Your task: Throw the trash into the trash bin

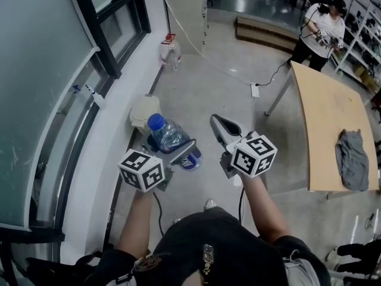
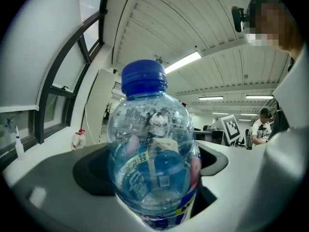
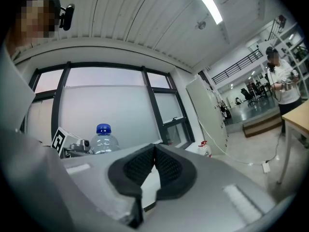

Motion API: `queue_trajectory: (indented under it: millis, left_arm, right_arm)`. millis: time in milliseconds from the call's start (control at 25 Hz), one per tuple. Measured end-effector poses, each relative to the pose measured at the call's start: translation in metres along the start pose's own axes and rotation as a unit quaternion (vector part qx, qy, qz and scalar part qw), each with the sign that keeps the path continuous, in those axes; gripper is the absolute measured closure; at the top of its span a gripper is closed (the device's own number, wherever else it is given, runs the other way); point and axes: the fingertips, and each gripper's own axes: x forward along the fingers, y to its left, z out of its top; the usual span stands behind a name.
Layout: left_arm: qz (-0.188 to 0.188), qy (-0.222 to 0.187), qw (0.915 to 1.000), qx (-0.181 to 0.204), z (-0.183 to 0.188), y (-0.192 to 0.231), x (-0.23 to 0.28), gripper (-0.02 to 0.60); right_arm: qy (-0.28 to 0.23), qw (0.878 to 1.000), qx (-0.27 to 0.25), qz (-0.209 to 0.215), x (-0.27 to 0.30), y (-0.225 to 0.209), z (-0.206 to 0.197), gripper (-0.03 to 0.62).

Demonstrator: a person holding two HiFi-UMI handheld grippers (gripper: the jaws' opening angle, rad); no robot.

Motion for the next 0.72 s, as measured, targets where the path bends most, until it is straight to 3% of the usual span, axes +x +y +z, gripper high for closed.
queue_trajectory:
  millis: [360,720]
  left_arm:
    - [0.043,0.002,0.9991,-0.007,0.006,0.010,0.069,0.094]
    - [0.059,0.022,0.9978,-0.017,0.003,0.058,0.113,0.094]
  right_arm:
    - [0.004,1.000,0.016,0.022,0.008,-0.082,0.014,0.592]
    - [0.007,0.999,0.041,0.010,0.050,-0.145,0.012,0.591]
